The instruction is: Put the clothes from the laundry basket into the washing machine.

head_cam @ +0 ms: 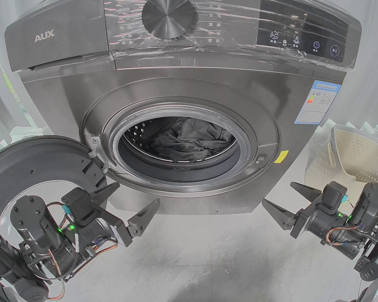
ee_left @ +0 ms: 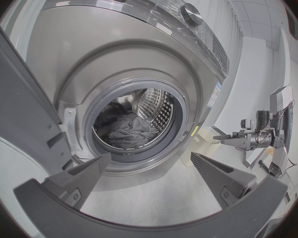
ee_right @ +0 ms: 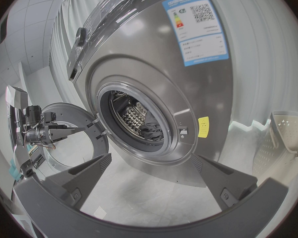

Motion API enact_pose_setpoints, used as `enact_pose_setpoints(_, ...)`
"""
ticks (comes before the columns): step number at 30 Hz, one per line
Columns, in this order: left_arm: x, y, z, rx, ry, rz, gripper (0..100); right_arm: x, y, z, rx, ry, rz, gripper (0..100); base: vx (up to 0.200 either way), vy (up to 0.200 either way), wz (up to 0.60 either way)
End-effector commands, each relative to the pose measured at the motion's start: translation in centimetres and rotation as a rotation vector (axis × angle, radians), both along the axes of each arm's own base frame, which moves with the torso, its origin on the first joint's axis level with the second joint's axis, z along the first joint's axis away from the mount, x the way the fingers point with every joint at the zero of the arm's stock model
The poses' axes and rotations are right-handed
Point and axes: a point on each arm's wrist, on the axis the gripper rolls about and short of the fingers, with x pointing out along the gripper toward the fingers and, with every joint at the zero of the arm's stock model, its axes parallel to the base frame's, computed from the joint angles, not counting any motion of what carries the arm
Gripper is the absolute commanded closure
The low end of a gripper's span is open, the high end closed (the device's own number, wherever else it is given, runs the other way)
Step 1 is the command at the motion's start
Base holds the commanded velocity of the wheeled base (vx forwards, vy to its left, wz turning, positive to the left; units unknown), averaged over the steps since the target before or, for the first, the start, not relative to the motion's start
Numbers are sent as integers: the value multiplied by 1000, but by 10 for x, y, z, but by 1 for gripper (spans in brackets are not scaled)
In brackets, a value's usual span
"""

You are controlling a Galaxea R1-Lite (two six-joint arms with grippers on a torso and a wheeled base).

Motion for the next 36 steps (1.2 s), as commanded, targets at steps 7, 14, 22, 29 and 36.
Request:
enact_pose_setpoints(7,-27,46,18,-12,-92,113,0,-13,-47,2,-27,-11,-177,0,-200,0,0)
enact_pose_setpoints(14,-43,68,26,-17,-119,191,0,-24,-64,13,-17,-42,-250,0,-200,0,0)
enact_pose_setpoints(22,-80,88,27,10,-76,209,0,-74,-83,10,-92,101,-360,0,-150,0,0)
enact_pose_setpoints(29,-131,113,10,28,-20,219,0,-113,-107,9,-72,78,-491,0,0,0,0)
enact_pose_setpoints(36,-162,128,-12,34,-7,334,0,-156,-120,-7,-78,35,-577,0,0,0,0)
